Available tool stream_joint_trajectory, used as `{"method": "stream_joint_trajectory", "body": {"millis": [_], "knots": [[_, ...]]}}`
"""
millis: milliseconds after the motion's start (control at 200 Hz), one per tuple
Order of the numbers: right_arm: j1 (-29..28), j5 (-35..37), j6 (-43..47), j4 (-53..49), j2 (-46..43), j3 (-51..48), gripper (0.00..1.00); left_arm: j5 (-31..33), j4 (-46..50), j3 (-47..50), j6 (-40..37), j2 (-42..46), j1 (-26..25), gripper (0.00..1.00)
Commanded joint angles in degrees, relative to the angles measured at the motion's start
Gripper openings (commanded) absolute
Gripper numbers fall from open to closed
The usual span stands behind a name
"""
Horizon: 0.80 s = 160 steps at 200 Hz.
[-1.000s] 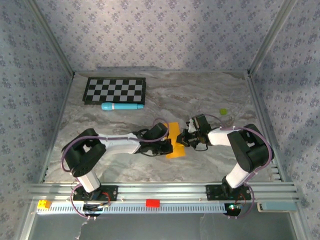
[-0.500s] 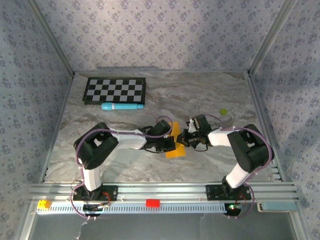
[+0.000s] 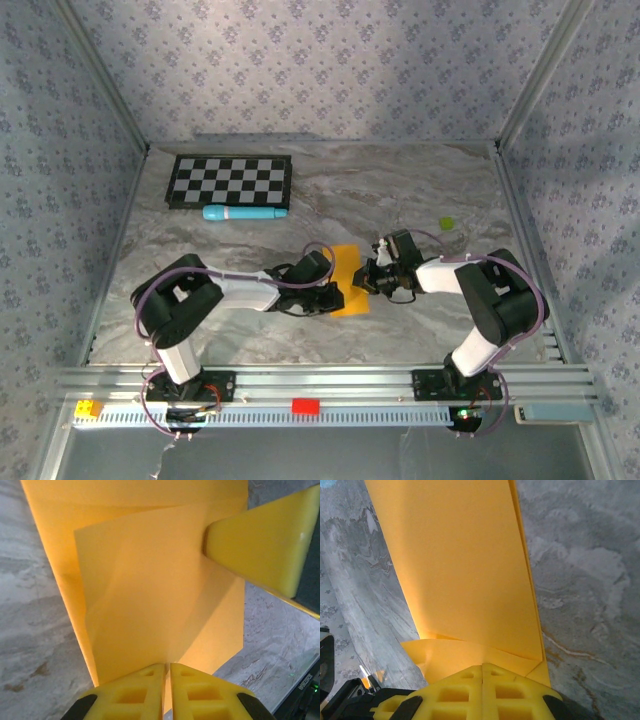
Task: Fold a paper plane with a square sheet of paper (pick it up from the middle)
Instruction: Fold the triangle a second time at the center of the table.
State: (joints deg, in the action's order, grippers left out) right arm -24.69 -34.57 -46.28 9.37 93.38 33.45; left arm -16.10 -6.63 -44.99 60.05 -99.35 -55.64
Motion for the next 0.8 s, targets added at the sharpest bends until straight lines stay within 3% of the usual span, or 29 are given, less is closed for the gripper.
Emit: {"method": "stream_joint_trajectory", "body": {"millis": [0,460,795], "knots": [[0.4,4.7,-0.3,-4.5,1.6,-1.0,0.04,-1.3,9.7,1.7,-1.9,1.6,-1.4,0.12],[0.4,4.3,-0.3,-4.6,1.7,-0.5,0.04,-1.0,8.8,3.4,-1.8,4.3,-1.8,0.12],[0.3,4.0,-0.4,-4.2,1.5,-0.2,0.04,0.7,3.2,2.6,-2.7,8.8,-0.2,0.13]]}}
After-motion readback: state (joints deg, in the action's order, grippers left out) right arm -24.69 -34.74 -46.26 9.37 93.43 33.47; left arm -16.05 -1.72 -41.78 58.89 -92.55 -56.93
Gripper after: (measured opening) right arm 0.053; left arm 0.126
